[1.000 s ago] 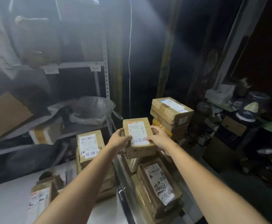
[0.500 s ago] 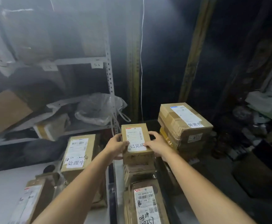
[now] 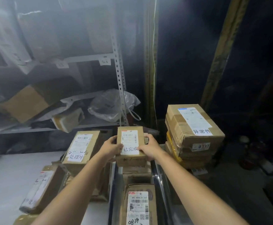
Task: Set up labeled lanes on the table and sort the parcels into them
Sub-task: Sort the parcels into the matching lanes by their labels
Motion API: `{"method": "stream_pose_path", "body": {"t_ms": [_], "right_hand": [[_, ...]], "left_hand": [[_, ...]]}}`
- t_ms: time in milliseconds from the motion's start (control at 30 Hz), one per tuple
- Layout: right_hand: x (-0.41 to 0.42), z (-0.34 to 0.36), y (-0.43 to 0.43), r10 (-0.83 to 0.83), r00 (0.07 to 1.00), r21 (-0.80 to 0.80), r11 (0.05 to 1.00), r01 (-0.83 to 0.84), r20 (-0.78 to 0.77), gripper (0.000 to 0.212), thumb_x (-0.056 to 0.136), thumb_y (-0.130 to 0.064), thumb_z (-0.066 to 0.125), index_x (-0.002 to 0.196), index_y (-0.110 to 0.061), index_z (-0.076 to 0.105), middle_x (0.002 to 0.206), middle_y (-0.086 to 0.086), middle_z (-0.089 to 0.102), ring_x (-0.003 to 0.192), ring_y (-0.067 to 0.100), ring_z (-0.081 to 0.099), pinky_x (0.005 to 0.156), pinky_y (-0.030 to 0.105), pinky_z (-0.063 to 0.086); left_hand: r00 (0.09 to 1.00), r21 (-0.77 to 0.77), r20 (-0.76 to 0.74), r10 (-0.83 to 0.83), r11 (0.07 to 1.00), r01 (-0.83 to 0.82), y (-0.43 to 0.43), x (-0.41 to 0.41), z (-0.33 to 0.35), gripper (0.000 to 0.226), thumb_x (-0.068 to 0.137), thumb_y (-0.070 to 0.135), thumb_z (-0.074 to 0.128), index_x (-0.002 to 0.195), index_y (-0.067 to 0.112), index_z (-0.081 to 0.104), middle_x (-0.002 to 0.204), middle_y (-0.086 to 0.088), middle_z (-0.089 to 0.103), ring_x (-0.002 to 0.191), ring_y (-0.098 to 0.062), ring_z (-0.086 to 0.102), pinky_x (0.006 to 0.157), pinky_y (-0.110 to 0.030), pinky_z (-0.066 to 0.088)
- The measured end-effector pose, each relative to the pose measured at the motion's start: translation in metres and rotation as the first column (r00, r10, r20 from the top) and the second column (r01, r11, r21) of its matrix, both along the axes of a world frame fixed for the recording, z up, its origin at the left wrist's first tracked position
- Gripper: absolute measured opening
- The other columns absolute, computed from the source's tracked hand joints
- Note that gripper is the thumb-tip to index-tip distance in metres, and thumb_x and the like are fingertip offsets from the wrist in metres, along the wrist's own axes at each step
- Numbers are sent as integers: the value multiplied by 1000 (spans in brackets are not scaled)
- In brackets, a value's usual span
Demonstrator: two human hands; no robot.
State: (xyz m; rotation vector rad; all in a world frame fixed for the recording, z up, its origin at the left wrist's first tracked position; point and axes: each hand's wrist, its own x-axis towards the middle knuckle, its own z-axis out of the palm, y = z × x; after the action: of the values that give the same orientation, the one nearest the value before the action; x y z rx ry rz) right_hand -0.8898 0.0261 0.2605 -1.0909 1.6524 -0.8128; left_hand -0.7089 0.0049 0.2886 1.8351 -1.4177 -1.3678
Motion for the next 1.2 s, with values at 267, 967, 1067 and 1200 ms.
{"method": "stream_pose_path", "body": {"t_ms": [267, 967, 1067, 1200], "right_hand": [[-11, 0, 5, -45, 999, -12, 999, 45, 24, 63, 90, -13, 68, 143, -29, 38, 133, 2, 56, 109, 16, 58, 96, 44, 55], [-14, 15, 6, 54, 991, 91, 995, -43, -124, 60, 96, -19, 61, 149, -17, 35, 138, 6, 55, 107, 14, 50, 87, 31, 46], [-14, 21, 3, 89, 983, 100, 992, -74, -159, 59, 95, -22, 62, 148, -16, 38, 140, 6, 55, 118, 19, 54, 90, 32, 44], [-9, 32, -2, 134, 968, 101, 988, -114, -211, 49, 95, -19, 61, 141, -17, 46, 137, 5, 59, 124, 24, 56, 99, 36, 48]], "left_hand": [[997, -17, -57, -42, 999, 41, 0, -7, -3, 62, 98, 21, 61, 153, 29, 34, 104, 1, 69, 86, -13, 70, 50, -24, 54], [985, -42, 136, -105, 993, 112, -13, -6, -3, 58, 98, 30, 58, 151, 24, 34, 115, 0, 64, 90, -19, 68, 76, -42, 60], [980, -45, 168, -104, 993, 113, -16, -3, -4, 58, 97, 33, 58, 150, 25, 36, 116, 0, 64, 95, -21, 68, 85, -48, 59], [973, -80, 214, -91, 991, 110, -18, 1, -1, 58, 97, 31, 58, 150, 22, 37, 126, -3, 62, 99, -20, 65, 83, -42, 59]]}}
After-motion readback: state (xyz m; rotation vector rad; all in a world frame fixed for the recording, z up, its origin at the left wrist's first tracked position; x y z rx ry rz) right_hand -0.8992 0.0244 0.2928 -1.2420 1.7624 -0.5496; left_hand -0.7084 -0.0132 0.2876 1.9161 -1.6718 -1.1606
